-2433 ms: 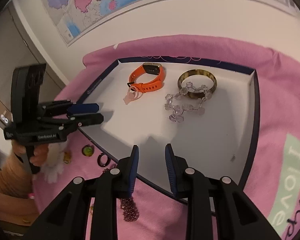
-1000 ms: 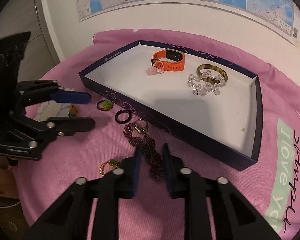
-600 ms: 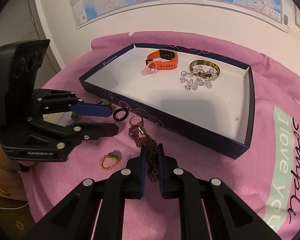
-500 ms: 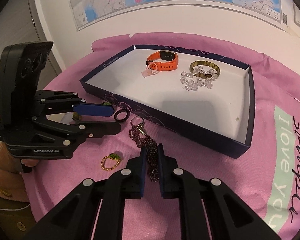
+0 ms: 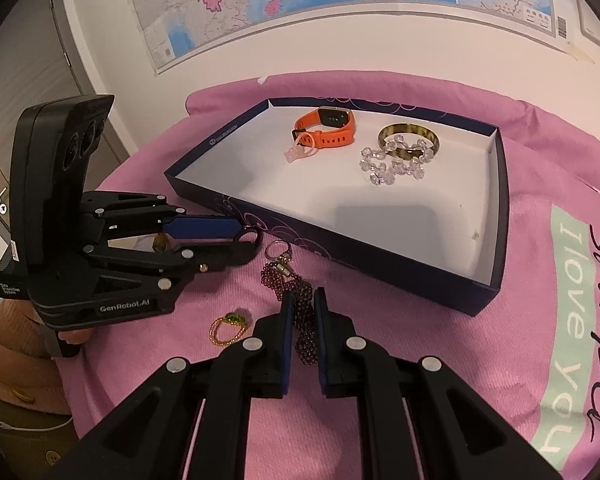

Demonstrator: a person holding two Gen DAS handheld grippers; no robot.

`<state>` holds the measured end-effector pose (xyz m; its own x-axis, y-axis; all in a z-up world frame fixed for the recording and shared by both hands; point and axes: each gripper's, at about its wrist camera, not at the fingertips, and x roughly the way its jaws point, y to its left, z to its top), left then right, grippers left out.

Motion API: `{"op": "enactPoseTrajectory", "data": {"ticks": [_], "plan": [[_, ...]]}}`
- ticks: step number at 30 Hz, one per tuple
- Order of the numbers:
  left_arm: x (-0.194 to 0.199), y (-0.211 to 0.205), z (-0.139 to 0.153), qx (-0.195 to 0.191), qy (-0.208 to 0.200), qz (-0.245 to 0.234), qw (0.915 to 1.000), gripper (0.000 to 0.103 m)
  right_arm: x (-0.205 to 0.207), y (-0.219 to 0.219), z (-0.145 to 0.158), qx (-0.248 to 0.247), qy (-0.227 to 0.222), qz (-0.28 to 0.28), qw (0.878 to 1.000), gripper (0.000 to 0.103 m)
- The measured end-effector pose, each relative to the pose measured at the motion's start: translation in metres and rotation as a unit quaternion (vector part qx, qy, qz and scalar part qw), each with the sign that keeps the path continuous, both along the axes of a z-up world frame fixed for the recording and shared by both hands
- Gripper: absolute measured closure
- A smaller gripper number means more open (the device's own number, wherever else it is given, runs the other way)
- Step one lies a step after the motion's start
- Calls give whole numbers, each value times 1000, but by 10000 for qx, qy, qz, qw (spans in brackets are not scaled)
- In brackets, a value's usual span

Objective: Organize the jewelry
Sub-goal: 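Move the left gripper to the black ring while the right gripper reaches the dark red beaded necklace, then grasp the black ring with the left gripper while the right gripper lifts the red beaded necklace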

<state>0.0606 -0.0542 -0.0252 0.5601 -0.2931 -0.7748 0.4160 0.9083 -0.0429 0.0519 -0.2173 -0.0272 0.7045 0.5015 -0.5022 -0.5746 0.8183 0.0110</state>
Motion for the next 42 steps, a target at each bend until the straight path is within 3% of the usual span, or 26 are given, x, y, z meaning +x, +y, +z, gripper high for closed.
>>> {"op": "enactPoseTrajectory", "data": {"ticks": [15, 20, 31, 42], "plan": [[-15, 11, 0, -333, 82, -17, 9994, 81, 2, 5, -5, -190, 2, -52, 9998, 85], [-18, 12, 1, -360, 57, -18, 9993, 81, 0, 7, -5, -262, -70, -94, 9996, 94], [-26, 22, 11, -563, -44, 56, 9984, 81, -9, -4, 12, 326, -126, 75, 9994, 95], [-32, 28, 29, -694, -237, 79, 9973, 81, -17, -5, 30, 510, -357, 114, 9980, 98]]}}
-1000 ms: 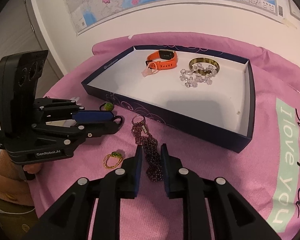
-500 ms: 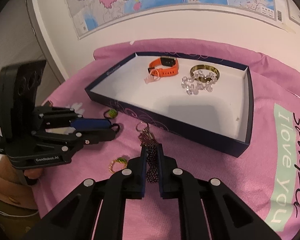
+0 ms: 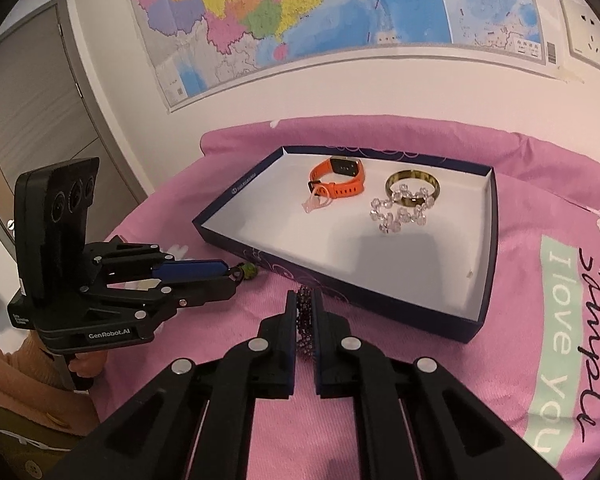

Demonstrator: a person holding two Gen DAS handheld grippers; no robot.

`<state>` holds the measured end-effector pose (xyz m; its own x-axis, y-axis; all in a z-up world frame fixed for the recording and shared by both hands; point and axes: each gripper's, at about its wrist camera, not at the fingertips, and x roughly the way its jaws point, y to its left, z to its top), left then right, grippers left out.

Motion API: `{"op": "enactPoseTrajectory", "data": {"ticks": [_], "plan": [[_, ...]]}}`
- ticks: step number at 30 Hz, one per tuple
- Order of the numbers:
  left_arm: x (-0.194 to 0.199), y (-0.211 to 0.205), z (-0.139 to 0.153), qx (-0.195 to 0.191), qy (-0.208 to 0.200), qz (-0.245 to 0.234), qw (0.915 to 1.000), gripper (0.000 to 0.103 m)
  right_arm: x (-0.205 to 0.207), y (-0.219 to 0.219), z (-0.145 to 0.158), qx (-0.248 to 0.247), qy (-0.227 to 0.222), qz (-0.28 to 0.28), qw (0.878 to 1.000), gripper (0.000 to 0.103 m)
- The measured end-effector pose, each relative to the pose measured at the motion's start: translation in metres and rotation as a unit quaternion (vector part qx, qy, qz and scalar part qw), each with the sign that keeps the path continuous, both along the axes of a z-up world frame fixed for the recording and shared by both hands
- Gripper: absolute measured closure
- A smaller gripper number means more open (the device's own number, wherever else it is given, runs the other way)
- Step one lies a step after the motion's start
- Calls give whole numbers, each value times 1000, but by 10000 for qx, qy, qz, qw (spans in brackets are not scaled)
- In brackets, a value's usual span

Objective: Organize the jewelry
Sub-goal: 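Grasp the black ring with the left gripper while the right gripper lifts the red beaded necklace, then carry the black ring over the box while the right gripper lowers the red necklace into it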

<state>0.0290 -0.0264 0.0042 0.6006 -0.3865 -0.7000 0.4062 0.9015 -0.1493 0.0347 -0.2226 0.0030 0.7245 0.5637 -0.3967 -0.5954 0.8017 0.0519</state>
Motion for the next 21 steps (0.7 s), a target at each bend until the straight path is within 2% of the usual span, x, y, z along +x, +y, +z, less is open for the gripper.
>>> {"op": "enactPoseTrajectory", "data": {"ticks": [21], "plan": [[7, -1, 17, -21, -211, -3, 9998, 81, -2, -6, 25, 179, -308, -31, 9994, 98]]}}
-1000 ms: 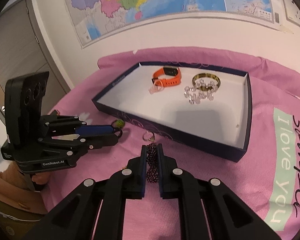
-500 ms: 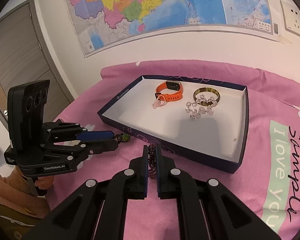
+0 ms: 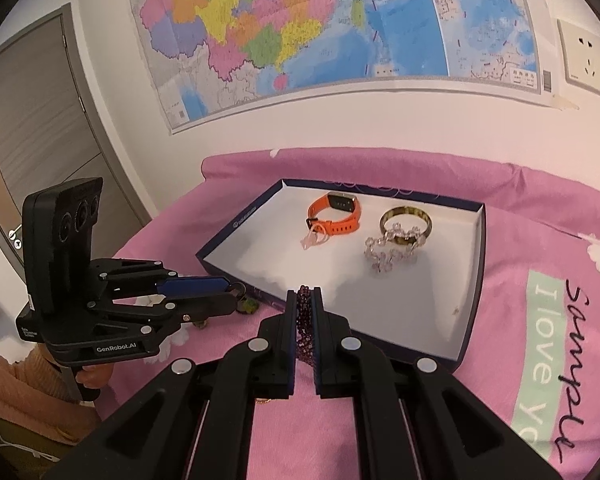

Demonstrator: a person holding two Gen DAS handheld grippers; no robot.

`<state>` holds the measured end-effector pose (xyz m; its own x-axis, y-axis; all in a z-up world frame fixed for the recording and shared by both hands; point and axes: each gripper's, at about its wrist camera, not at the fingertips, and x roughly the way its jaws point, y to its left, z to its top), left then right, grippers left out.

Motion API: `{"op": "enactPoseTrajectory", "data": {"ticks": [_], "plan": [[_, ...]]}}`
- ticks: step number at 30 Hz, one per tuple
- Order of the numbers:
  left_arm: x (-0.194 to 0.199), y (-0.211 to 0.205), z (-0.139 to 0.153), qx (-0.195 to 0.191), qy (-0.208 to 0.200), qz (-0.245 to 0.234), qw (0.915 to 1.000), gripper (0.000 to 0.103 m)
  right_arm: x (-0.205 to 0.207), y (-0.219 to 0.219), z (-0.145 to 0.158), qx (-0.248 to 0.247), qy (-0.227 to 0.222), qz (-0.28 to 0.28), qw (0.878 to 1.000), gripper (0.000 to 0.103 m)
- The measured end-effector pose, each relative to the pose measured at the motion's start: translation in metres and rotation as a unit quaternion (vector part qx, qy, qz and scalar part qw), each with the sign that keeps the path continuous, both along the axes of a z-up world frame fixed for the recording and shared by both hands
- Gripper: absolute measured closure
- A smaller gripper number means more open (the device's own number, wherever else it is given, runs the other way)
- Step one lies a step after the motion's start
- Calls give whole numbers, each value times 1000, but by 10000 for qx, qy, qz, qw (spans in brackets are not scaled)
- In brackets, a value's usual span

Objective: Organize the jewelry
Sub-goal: 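Carry the black ring over the box while the right gripper lowers the red necklace into it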

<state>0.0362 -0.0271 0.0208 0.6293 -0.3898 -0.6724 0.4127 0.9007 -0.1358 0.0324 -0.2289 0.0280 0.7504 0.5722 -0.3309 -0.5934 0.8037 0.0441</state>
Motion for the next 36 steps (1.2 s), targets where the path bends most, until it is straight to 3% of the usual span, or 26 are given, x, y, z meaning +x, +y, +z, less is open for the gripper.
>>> {"op": "enactPoseTrajectory", "data": {"ticks": [17, 36], "plan": [[13, -2, 8, 94, -130, 59, 9999, 81, 17, 1, 20, -30, -157, -69, 9998, 98], [36, -6, 8, 211, -145, 94, 9996, 81, 44, 6, 24, -82, -39, -104, 9999, 98]]}}
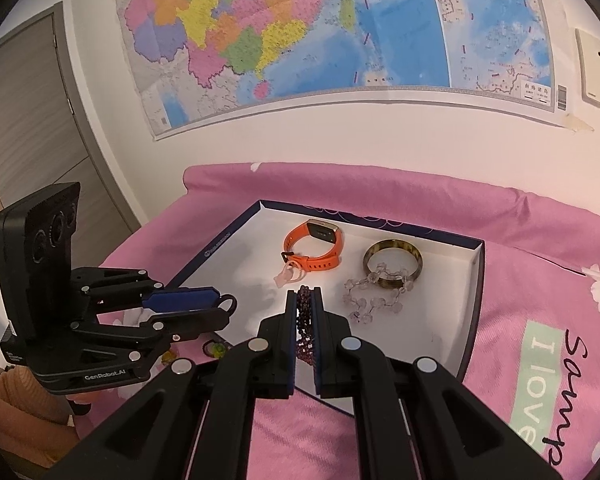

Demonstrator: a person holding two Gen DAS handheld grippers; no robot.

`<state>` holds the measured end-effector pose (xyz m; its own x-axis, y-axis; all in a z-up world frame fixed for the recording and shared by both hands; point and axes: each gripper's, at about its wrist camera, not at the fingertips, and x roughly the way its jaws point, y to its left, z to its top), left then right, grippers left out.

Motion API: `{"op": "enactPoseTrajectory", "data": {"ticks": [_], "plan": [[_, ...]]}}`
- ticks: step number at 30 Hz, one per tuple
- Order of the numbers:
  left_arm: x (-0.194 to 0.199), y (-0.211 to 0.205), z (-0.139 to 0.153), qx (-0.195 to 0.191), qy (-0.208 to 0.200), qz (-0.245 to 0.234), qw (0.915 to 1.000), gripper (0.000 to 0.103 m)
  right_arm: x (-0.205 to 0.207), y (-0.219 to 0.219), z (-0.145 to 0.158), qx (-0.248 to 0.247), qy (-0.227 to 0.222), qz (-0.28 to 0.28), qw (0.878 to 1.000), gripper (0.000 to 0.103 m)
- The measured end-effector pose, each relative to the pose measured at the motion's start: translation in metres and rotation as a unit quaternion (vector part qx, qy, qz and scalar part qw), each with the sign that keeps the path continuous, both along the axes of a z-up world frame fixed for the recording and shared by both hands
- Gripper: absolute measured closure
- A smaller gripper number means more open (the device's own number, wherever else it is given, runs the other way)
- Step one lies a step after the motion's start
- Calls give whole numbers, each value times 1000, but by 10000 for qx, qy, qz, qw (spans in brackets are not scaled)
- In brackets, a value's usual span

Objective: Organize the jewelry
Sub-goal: 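Carry the black ring over the box while the right gripper lowers the red necklace into it, then open the right gripper to drop the necklace while the left gripper releases the black ring into the box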

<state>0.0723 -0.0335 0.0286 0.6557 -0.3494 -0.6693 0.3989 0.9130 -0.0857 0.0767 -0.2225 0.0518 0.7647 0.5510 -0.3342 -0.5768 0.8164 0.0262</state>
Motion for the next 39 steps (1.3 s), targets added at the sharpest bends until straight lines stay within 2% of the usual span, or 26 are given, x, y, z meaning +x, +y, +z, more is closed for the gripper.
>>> {"op": "enactPoseTrajectory", "data": {"ticks": [39], "plan": [[42, 2, -14, 116, 262, 270, 9992, 81, 39, 4, -5, 62, 269, -170, 9995, 98]]}}
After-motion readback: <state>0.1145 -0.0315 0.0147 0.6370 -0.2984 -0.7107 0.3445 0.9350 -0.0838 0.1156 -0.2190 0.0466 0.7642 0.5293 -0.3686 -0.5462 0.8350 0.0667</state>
